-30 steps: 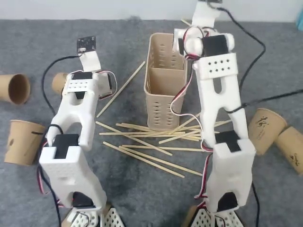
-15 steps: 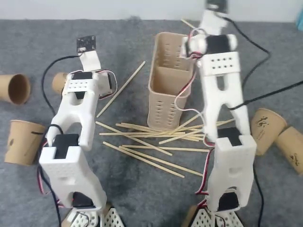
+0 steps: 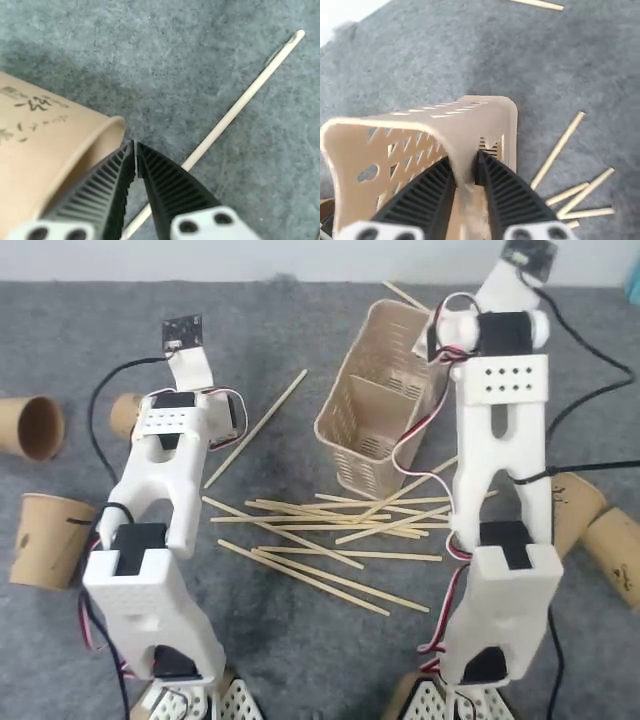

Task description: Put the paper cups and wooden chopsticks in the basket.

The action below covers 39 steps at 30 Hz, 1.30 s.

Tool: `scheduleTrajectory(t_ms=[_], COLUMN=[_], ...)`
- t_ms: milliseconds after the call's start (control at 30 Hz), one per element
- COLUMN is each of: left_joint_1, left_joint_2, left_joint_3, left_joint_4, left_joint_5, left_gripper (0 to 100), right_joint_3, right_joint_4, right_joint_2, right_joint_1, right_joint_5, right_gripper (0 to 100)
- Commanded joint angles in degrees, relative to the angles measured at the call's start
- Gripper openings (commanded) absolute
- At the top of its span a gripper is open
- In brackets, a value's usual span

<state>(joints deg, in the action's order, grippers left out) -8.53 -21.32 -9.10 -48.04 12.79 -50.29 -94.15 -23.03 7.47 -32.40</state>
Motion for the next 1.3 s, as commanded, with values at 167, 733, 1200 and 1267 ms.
scheduleTrajectory(t_ms=[167, 733, 1200, 1267], left_joint_1=[-0.26, -0.26, -0.26, -0.26], left_joint_2=[0.88, 0.79, 0.79, 0.79], left_joint_3=[1.36, 1.36, 1.36, 1.36], left_joint_4=[0.97, 1.05, 0.97, 1.05], left_joint_5=[-0.09, -0.09, -0.09, -0.09], left_gripper=[2, 2, 2, 2], right_joint_3=[-2.37, 6.95, 36.04, 37.8], right_joint_4=[-4.97, -8.92, -4.79, -2.86], right_joint_2=[5.49, 30.64, 36.79, 36.7], right_joint_1=[-6.46, 5.41, 19.91, 19.21], right_joint_5=[2.37, 55.3, 67.69, 68.66], right_gripper=[24.7, 24.7, 24.7, 24.7])
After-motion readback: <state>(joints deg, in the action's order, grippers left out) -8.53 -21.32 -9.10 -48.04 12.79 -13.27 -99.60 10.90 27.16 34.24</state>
